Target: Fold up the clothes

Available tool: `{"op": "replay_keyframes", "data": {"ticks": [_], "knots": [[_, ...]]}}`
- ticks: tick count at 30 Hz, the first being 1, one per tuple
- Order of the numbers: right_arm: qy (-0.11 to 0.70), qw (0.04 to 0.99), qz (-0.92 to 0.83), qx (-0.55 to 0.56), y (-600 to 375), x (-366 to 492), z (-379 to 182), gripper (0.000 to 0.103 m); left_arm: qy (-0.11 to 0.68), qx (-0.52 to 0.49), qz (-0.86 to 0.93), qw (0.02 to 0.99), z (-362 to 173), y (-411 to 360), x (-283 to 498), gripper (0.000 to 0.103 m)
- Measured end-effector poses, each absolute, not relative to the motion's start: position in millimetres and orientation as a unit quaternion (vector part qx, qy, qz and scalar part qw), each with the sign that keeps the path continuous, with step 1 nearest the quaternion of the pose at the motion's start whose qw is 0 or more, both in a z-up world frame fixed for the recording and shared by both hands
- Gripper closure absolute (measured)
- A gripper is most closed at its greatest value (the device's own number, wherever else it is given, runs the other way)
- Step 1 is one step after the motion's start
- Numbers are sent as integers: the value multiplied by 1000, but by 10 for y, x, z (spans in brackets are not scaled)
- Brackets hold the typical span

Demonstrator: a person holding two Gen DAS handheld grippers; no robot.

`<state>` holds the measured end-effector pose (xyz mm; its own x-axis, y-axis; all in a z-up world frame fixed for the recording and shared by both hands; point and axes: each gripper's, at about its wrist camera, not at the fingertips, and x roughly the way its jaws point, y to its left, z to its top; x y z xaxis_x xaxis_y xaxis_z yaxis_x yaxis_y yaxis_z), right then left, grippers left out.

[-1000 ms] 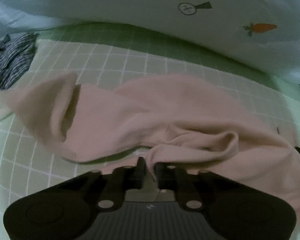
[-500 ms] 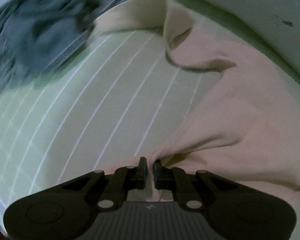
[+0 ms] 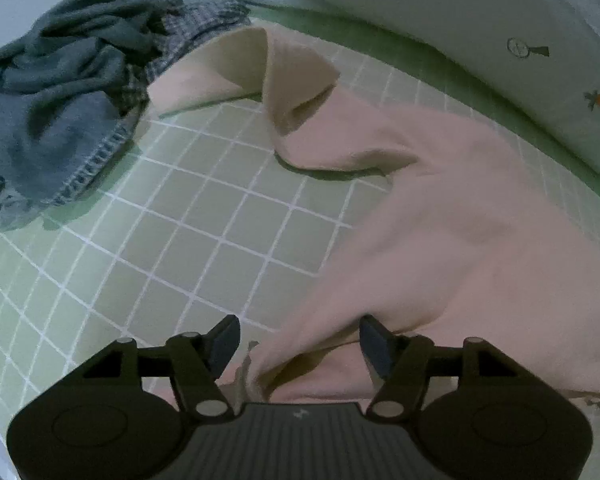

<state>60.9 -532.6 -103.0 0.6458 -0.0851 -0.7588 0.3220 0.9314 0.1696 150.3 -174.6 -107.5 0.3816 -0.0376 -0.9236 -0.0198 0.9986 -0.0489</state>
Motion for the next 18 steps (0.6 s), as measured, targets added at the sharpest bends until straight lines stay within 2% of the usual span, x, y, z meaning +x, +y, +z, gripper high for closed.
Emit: {"op": "replay_keyframes", "data": {"ticks": [5, 7, 8, 9, 12, 14, 16, 18], "knots": [[440, 887, -57, 131, -5021, 946, -1203, 53, 569, -36, -6, 822, -1183, -1748, 1518, 34], [458, 880, -47, 116, -5010, 1046, -1256, 58, 573, -38, -7, 818, -1228, -1738, 1523, 34], [466, 877, -33, 118, -5045, 1088, -1259, 72, 576, -40, -7, 817, -1252, -1731, 1527, 34], [473, 873, -18, 121, -5084, 1132, -1261, 95, 578, -42, -6, 815, -1275, -1723, 1531, 34], [449, 889, -14, 92, -5161, 1229, -1110, 98, 584, -50, -2, 810, -1325, -1701, 1544, 33], [399, 913, -43, 69, -5248, 1255, -868, 98, 585, -54, -2, 809, -1343, -1697, 1553, 33], [342, 932, -75, 92, -5407, 1270, -654, 99, 584, -59, -7, 809, -1346, -1706, 1561, 32], [297, 943, -113, 98, -5519, 1296, -506, 98, 579, -63, -19, 812, -1328, -1738, 1565, 27]]}}
